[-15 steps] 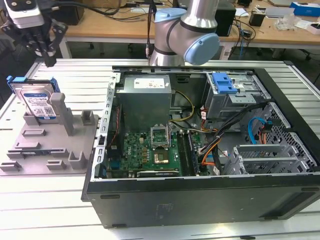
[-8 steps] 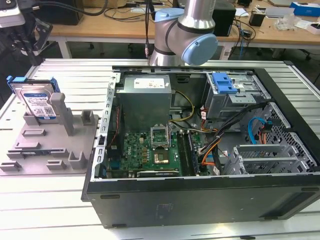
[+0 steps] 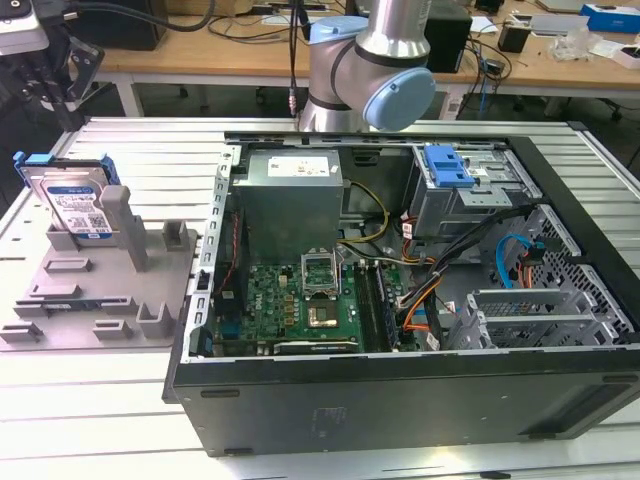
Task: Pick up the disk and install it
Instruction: 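Pick up the disk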
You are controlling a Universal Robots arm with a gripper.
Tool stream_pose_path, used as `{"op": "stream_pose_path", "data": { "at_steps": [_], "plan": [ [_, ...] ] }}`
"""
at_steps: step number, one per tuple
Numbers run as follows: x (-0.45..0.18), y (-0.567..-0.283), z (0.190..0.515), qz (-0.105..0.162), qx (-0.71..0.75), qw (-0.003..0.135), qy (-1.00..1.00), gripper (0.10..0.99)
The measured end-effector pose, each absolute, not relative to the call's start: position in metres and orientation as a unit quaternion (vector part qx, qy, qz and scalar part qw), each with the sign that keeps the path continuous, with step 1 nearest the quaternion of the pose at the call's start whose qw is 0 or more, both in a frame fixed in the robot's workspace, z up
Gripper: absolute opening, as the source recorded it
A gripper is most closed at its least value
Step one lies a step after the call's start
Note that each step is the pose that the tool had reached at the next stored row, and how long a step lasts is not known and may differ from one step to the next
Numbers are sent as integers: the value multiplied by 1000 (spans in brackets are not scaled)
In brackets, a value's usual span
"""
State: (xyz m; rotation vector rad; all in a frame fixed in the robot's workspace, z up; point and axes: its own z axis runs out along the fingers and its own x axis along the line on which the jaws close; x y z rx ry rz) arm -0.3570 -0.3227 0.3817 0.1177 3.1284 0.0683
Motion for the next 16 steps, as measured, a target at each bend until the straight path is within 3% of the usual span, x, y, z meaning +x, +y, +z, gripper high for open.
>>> {"op": "stream_pose_path", "data": {
  "at_steps": [10, 16],
  "plan": [
    [-357, -323, 382, 22, 37, 5, 999, 106],
    [-357, -323, 381, 22, -44, 0, 999, 106]
  ]
}}
